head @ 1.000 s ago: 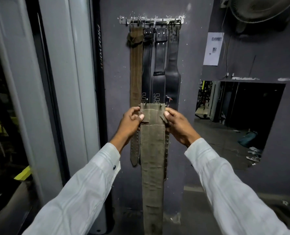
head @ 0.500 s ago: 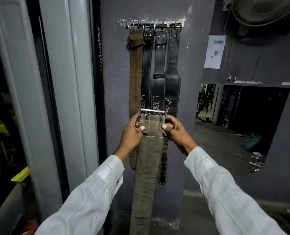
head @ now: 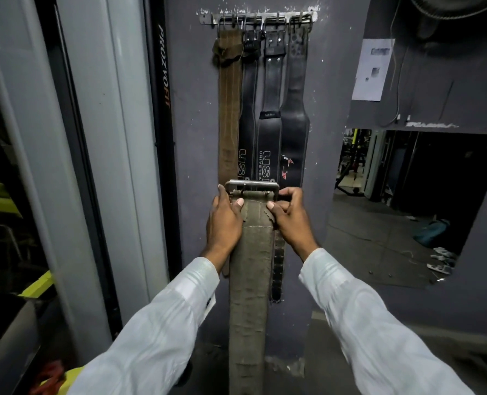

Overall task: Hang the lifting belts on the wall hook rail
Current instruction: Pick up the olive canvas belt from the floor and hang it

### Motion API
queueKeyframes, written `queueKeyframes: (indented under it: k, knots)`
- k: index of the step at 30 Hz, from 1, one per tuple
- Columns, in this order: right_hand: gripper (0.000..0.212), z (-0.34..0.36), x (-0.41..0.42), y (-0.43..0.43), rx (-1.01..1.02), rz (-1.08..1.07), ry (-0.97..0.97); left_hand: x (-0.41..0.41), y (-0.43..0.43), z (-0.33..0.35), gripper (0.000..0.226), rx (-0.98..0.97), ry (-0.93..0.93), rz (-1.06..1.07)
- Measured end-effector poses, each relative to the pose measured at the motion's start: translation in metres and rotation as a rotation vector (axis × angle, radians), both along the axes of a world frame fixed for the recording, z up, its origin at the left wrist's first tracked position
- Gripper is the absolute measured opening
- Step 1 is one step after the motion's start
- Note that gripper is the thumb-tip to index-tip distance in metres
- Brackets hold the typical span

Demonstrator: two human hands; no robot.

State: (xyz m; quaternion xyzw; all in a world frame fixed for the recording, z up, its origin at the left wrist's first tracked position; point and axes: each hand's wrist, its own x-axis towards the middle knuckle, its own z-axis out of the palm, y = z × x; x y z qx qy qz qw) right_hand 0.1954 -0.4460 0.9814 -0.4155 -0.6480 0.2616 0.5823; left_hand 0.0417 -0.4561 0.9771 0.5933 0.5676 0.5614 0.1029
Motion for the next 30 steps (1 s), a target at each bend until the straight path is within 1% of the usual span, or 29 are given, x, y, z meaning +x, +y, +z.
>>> queueKeyframes:
  k: [4,6,9,12,14,16,19,23,25,27,30]
  knots:
    - [0.019,0.001,-0.015,0.015,0.085,-0.077,0.019,-0.005,0.015,0.01,0.061,-0.026,-0.013,0.065]
    - [0.016,0.004,-0.023,0.027,0.112,-0.078,0.027,-0.01,0.027,0.017,0.06,-0.021,-0.028,0.098]
    - [0.015,0.009,-0.036,0.049,0.173,-0.01,0.026,-0.023,0.052,0.021,0.051,0.032,-0.035,0.179]
    - [0.018,0.013,-0.049,0.079,0.215,0.074,-0.092,-0.041,0.084,0.018,0.044,0.081,-0.047,0.21]
    - [0.021,0.015,-0.054,0.101,0.208,0.126,-0.162,-0.049,0.105,0.016,0.048,0.064,-0.009,0.213]
    - [0.027,0.016,-0.061,0.129,0.195,0.164,-0.202,-0.057,0.129,0.015,0.059,0.037,0.051,0.182]
    - [0.037,0.023,-0.078,0.173,0.184,0.182,-0.24,-0.074,0.171,0.019,0.07,0.059,0.087,0.121]
    - [0.039,0.045,-0.107,0.224,0.202,0.183,-0.187,-0.099,0.226,0.045,0.064,0.15,-0.045,0.123]
    - [0.04,0.06,-0.122,0.25,0.249,0.134,-0.167,-0.11,0.255,0.059,0.062,0.258,-0.163,0.089]
    - [0.04,0.076,-0.131,0.275,0.286,0.095,-0.145,-0.117,0.279,0.077,0.055,0.336,-0.264,0.058]
    - [0.042,0.101,-0.138,0.303,0.299,0.086,-0.129,-0.126,0.312,0.105,0.039,0.389,-0.261,0.054]
